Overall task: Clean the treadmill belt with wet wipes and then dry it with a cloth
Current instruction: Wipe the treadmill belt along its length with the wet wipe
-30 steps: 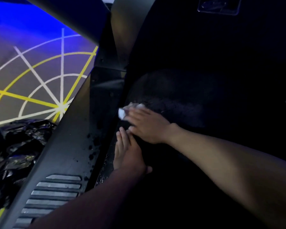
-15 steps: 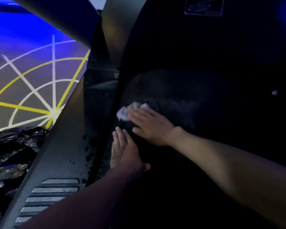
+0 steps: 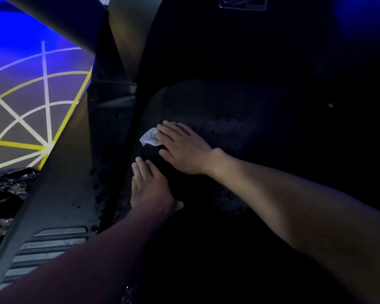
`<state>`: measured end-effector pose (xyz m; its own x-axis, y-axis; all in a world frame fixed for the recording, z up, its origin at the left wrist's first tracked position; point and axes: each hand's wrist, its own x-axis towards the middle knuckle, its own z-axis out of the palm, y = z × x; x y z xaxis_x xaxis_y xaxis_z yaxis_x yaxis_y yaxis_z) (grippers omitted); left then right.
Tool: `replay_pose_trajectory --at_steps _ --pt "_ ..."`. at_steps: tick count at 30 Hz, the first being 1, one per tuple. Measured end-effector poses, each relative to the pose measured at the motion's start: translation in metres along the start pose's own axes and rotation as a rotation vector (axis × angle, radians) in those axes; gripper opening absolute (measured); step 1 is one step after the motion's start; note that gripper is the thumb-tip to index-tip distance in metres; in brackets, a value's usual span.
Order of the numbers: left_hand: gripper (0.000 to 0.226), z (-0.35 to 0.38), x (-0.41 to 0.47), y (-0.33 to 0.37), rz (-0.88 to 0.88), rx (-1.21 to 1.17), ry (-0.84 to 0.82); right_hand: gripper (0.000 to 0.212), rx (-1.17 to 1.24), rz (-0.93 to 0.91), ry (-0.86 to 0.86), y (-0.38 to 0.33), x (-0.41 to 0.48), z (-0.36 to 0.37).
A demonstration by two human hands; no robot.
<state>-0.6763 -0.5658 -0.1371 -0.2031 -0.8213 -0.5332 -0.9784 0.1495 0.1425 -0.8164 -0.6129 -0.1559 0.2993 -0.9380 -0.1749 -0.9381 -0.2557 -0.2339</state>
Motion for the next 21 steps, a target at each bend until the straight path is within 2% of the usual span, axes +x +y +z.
replay_pose_trajectory --at_steps 3,7,8,11,12,15,16,19,21 --pt "0.122 0.006 -0.007 -0.006 0.057 -0.02 0.014 0.063 0.01 -0.065 -0.161 0.016 0.002 -0.001" --pt "0.12 0.011 -0.008 -0.011 0.074 -0.042 -0.027 0.064 0.0 0.129 -0.127 0.029 0.002 -0.003" --pt "0.121 0.012 -0.006 -0.01 0.069 -0.044 -0.037 0.064 0.017 0.101 -0.139 0.026 0.0 -0.003" --pt "0.126 0.014 -0.004 -0.009 0.055 -0.066 -0.061 0.062 -0.019 -0.154 -0.205 0.012 -0.018 0.005" --pt "0.128 0.014 -0.003 -0.009 0.046 -0.083 -0.067 0.061 -0.022 -0.156 -0.192 0.017 -0.019 0.005" --pt "0.138 0.015 -0.002 -0.005 0.008 -0.144 -0.075 0.061 0.004 0.135 -0.096 0.031 -0.012 0.004" --pt "0.141 0.016 -0.002 -0.004 0.007 -0.147 -0.071 0.062 0.018 0.176 -0.084 0.027 -0.011 0.006" --pt "0.14 0.019 -0.003 -0.007 0.041 -0.129 -0.076 0.063 -0.027 -0.074 -0.134 0.012 -0.022 0.018" --pt "0.139 0.02 -0.002 -0.009 0.049 -0.118 -0.072 0.063 -0.071 -0.109 -0.13 0.022 -0.03 0.017"
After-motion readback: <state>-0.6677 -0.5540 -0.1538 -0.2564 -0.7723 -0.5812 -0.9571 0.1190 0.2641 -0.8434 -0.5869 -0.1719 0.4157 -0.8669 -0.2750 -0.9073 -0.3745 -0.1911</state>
